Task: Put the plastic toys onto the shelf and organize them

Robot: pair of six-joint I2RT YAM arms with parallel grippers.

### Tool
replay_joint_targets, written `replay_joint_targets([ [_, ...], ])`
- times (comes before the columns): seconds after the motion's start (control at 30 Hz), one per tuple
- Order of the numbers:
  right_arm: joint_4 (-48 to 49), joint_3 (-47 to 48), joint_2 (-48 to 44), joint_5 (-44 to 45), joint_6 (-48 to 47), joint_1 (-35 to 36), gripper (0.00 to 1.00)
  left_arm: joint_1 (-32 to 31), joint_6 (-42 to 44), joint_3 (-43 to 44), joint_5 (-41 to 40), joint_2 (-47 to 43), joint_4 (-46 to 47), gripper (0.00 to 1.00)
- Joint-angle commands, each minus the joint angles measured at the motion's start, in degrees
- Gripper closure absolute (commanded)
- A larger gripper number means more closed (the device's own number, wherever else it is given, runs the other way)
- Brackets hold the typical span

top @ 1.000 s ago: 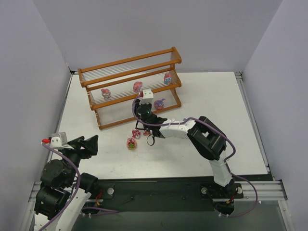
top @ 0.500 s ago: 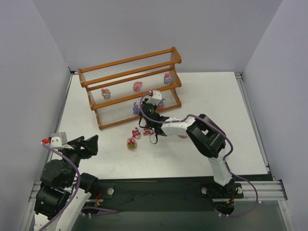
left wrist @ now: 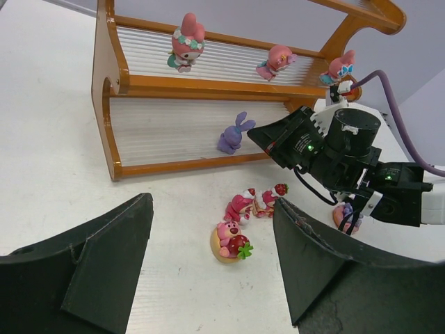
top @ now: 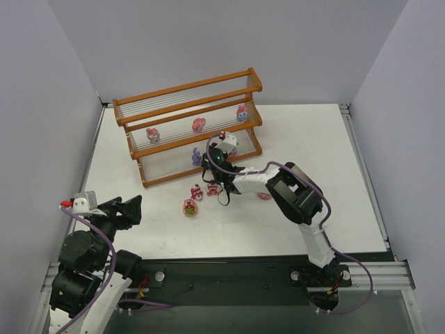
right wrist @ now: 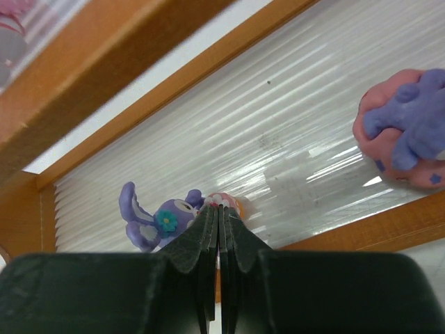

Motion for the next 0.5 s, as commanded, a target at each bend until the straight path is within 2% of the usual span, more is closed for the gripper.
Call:
replay_joint_targets([
  [0.0, 1.1, 2.1, 1.4, -1.0, 3.0, -0.1, 1.0, 0.0, 0.1, 0.2, -0.5, -0.4, 1.9, 0.21],
  [0.47, -1.8, 1.7, 1.4, 0.0, 6.5, 0.8, 1.0, 0.1, 0.0, 0.2, -0.6, -0.6, 1.8, 0.21],
])
